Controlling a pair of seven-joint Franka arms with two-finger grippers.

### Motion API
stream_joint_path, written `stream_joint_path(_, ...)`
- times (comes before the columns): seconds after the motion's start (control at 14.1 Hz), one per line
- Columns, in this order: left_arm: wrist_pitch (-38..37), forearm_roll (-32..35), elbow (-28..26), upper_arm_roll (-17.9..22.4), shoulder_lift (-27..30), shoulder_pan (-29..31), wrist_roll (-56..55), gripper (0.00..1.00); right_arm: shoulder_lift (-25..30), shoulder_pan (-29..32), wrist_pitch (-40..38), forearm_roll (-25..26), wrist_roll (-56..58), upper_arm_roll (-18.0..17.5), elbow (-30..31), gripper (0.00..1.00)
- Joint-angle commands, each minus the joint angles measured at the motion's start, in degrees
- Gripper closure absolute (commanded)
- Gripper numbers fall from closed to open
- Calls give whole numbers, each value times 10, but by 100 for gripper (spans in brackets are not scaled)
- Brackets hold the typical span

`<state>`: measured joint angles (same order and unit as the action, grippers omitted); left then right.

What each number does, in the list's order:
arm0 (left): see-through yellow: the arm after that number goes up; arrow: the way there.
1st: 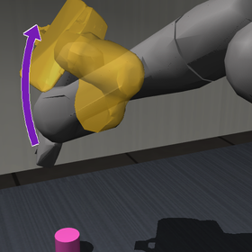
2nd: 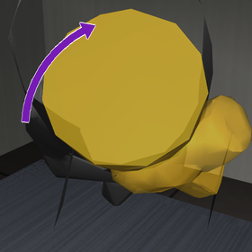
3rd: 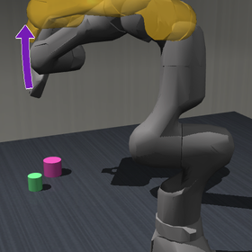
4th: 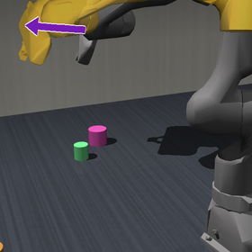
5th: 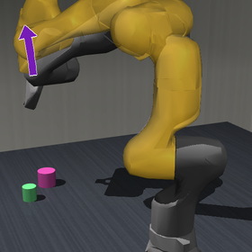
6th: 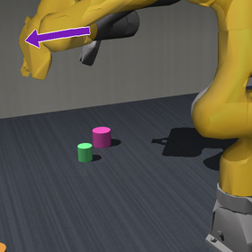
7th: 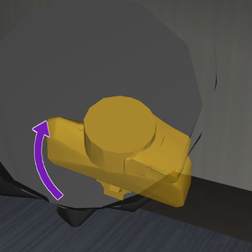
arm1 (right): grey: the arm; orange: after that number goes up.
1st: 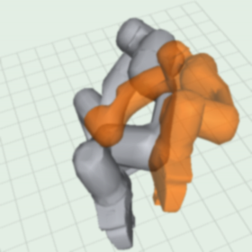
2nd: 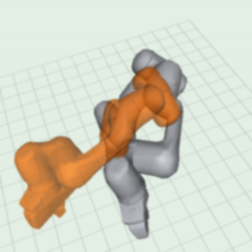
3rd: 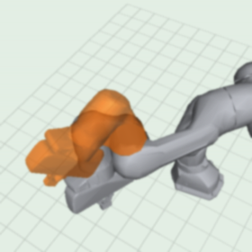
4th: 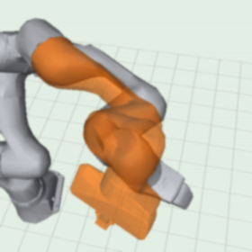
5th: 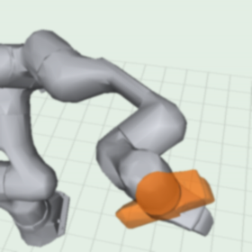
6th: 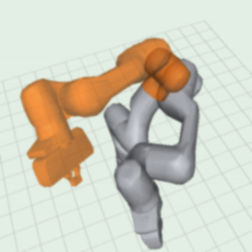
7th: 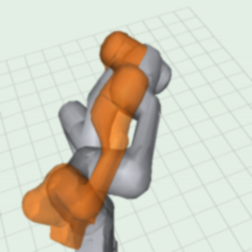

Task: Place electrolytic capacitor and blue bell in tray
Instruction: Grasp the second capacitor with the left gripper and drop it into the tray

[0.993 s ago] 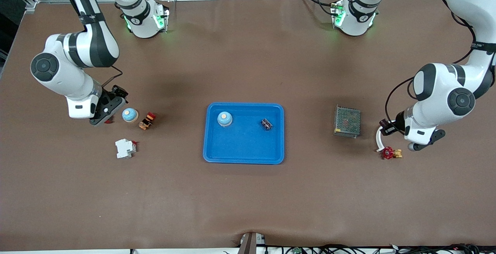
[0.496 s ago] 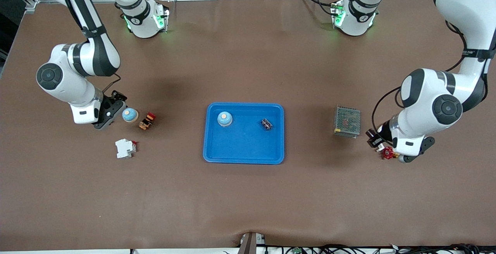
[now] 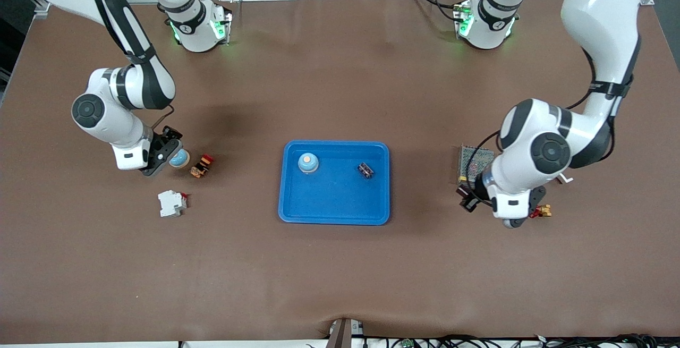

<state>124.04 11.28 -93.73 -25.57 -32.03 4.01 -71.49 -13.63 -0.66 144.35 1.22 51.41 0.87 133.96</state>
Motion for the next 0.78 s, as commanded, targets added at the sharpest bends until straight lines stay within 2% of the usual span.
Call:
stream_joint_path(0.0, -16, -3, 62, 2, -46, -48, -77, 100, -8, 8, 29, 5, 8, -6, 16, 0)
stream_joint_path(0.43, -5, -2, 145, 4, -118, -131, -203, 100, -27, 14, 58, 5, 8, -6, 22, 0)
stream_joint_path(0.71, 73, -2, 161, 6, -159, -169, -262, 100, -46, 21, 92, 5, 25, -6, 28, 0)
